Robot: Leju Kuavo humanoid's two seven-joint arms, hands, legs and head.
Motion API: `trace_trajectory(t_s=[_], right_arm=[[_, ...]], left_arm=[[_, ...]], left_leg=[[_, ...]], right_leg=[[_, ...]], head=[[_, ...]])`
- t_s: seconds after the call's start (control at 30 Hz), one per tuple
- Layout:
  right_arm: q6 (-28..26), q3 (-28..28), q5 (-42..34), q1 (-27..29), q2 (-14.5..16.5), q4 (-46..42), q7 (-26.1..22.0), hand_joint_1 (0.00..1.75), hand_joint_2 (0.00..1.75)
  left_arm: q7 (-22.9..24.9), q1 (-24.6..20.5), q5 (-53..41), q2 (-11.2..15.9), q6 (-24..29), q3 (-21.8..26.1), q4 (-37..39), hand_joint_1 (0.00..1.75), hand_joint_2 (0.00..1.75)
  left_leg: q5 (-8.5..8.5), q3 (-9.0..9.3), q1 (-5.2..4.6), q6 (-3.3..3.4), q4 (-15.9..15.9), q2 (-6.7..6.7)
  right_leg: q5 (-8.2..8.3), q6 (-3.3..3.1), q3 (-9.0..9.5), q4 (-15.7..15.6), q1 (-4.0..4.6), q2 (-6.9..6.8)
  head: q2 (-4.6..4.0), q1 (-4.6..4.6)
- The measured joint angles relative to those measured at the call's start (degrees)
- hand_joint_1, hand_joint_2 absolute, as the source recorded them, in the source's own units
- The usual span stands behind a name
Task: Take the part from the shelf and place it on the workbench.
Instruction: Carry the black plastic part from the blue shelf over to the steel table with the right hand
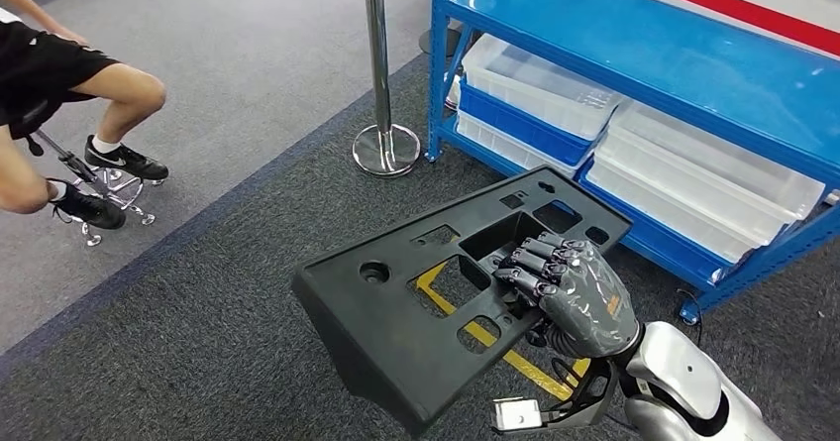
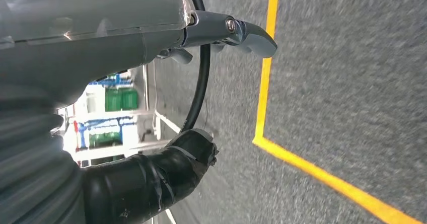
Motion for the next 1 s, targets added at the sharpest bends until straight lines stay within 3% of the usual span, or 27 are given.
trace_trajectory(t_s=[0.07,0.1,0.13,0.2,0.27,0.3,0.33,0.37,0.43,0.5,0.57,0.63,0.7,0.77,0.83,0.87,0.9,0.93,1.0], right_arm=[[0.2,-0.1,0.0,-0.1,0.0,0.0,0.0,1.75,1.75],[0.2,-0.1,0.0,-0.2,0.0,0.0,0.0,1.75,1.75],[0.3,-0.2,0.0,-0.4,0.0,0.0,0.0,1.75,1.75],[0.3,-0.3,0.0,-0.3,0.0,0.1,0.0,1.75,1.75],[0.3,-0.4,0.0,0.0,0.1,0.3,0.0,1.75,1.75],[0.3,-0.4,0.0,0.1,0.1,0.4,0.0,1.75,1.75],[0.2,-0.5,0.0,0.3,0.1,0.6,0.0,1.75,1.75],[0.2,-0.5,0.0,0.4,0.1,0.8,0.0,1.75,1.75],[0.2,-0.5,0.0,0.5,0.1,1.0,0.0,1.75,1.75],[0.3,-0.7,-0.1,0.5,0.1,1.2,-0.1,1.75,1.75],[0.7,-0.8,-0.6,0.7,0.2,1.3,-0.3,1.75,1.75],[1.3,-0.8,-1.3,0.7,0.3,1.3,-0.5,1.75,1.75],[1.7,-0.9,-2.0,0.6,0.4,1.3,-0.7,1.75,1.75],[1.9,-0.9,-2.3,0.7,0.5,1.3,-0.9,1.75,1.75],[2.0,-1.0,-2.4,0.8,0.5,1.3,-1.0,1.75,1.75],[2.0,-1.0,-2.4,0.8,0.6,1.3,-1.1,1.75,1.75],[2.0,-1.0,-2.4,0.8,0.6,1.3,-1.1,1.75,1.75],[2.0,-1.0,-2.4,0.8,0.6,1.3,-1.1,1.75,1.75],[2.0,-1.1,-2.5,0.8,0.6,1.2,-1.1,1.75,1.75]], left_arm=[[-0.1,0.0,-0.1,0.0,0.0,0.0,0.0,0.0,1.75],[-0.2,0.0,-0.2,0.0,0.0,0.0,0.0,0.0,1.75],[-0.3,0.1,-0.2,0.0,0.0,0.0,0.0,0.0,1.75],[-0.8,0.1,-0.2,-0.2,-0.2,0.0,0.0,0.0,1.75],[-1.1,0.0,-0.2,-0.3,-0.4,0.0,0.0,0.0,1.75],[-1.2,0.1,-0.2,-0.4,-0.4,0.0,0.0,0.0,1.75],[-1.3,0.1,-0.2,-0.4,-0.4,0.0,0.0,0.0,1.75],[-1.3,0.2,-0.2,-0.5,-0.5,0.0,0.0,0.0,1.75],[-1.3,0.3,-0.3,-0.6,-0.5,0.0,0.0,0.0,1.75],[-1.3,0.3,-0.4,-0.7,-0.5,0.1,0.0,0.0,1.75],[-1.3,0.4,-0.5,-0.8,-0.6,0.2,0.0,0.0,1.75],[-1.2,0.5,-0.5,-0.8,-0.8,0.5,0.0,0.0,1.75],[-1.2,0.7,-0.6,-0.9,-0.9,0.8,0.0,0.0,1.75],[-1.2,0.7,-0.6,-0.9,-0.9,1.0,0.0,0.0,1.75],[-1.2,0.6,-0.7,-1.0,-0.9,1.0,0.0,0.0,1.75],[-1.2,0.6,-0.7,-1.0,-0.9,1.0,0.0,0.0,1.75],[-1.2,0.7,-0.7,-1.0,-1.0,1.0,0.0,0.0,1.75],[-1.2,0.7,-0.7,-1.0,-1.0,1.0,0.0,0.0,1.75],[-1.2,0.6,-0.7,-1.0,-1.0,1.1,0.0,0.0,1.75]], left_leg=[[-0.92,1.83,-0.8,0.89,-4.0,0.69],[-0.49,1.64,-0.96,1.41,-4.7,0.19],[0.24,1.54,-0.99,1.92,-5.5,-0.36],[1.76,1.32,-0.72,2.85,-6.8,-1.39],[3.01,0.22,-0.58,3.2,-6.9,-2.49],[3.5,-0.59,-0.58,3.19,-6.7,-3.14],[3.91,-1.44,-0.58,3.1,-6.3,-3.84],[4.25,-2.3,-0.55,2.97,-5.9,-4.61],[4.73,-3.94,-0.35,2.6,-4.6,-6.14],[5.05,-5.33,-0.26,2.06,-3.4,-7.54],[5.51,-6.27,-0.34,1.41,-2.6,-8.84],[5.93,-6.89,-0.31,0.85,-2.1,-9.69],[4.36,-7.99,-0.26,0.32,0.0,-7.7],[0.2,-10.42,-0.08,-0.24,6.2,-4.58],[-3.02,-12.71,0.24,-0.58,12.9,-3.51],[-3.24,-12.69,0.32,-0.6,14.1,-3.35],[-2.44,-11.41,0.35,-0.51,12.9,-3.19],[-1.06,-9.08,0.29,-0.26,9.8,-2.8],[0.78,-3.94,-0.26,0.59,1.8,-0.44]], right_leg=[[0.77,0.69,0.0,-0.3,-0.25,-1.48],[1.13,1.08,0.1,-0.7,-0.42,-2.12],[1.07,1.44,0.11,-0.7,-0.6,-1.75],[-1.58,1.9,-0.63,1.4,-0.82,1.41],[-6.63,2.07,-2.68,7.5,-0.93,4.97],[-8.45,2.17,-3.64,10.9,-0.92,5.64],[-9.08,2.27,-3.93,13.0,-0.94,5.86],[-8.59,2.37,-3.21,13.1,-1.02,5.95],[-6.08,2.56,1.13,7.3,-1.34,6.58],[-5.05,2.5,5.06,1.2,-1.43,8.38],[-5.25,2.15,5.69,-0.2,-1.31,9.33],[-4.93,1.56,5.28,-0.2,-1.37,8.31],[-4.44,0.75,4.97,-0.2,-1.33,6.92],[-4.04,0.13,4.49,-0.2,-1.07,5.55],[-3.79,-0.1,3.93,-0.1,-0.81,4.01],[-3.71,-0.11,3.71,-0.1,-0.71,3.22],[-3.66,-0.1,3.59,-0.1,-0.62,2.42],[-3.63,-0.08,3.55,0.0,-0.53,1.65],[-3.58,0.05,3.64,-0.1,-0.39,0.21]], head=[[0.0,0.0],[0.0,0.0],[0.0,0.01],[0.0,0.02],[0.0,0.03],[0.0,0.04],[0.0,0.03],[0.0,0.03],[0.0,0.03],[0.0,0.02],[0.0,0.01],[0.0,0.03],[0.0,0.01],[0.0,-0.01],[0.0,-0.01],[0.0,0.0],[0.0,-0.01],[0.0,-0.01],[0.0,0.01]])
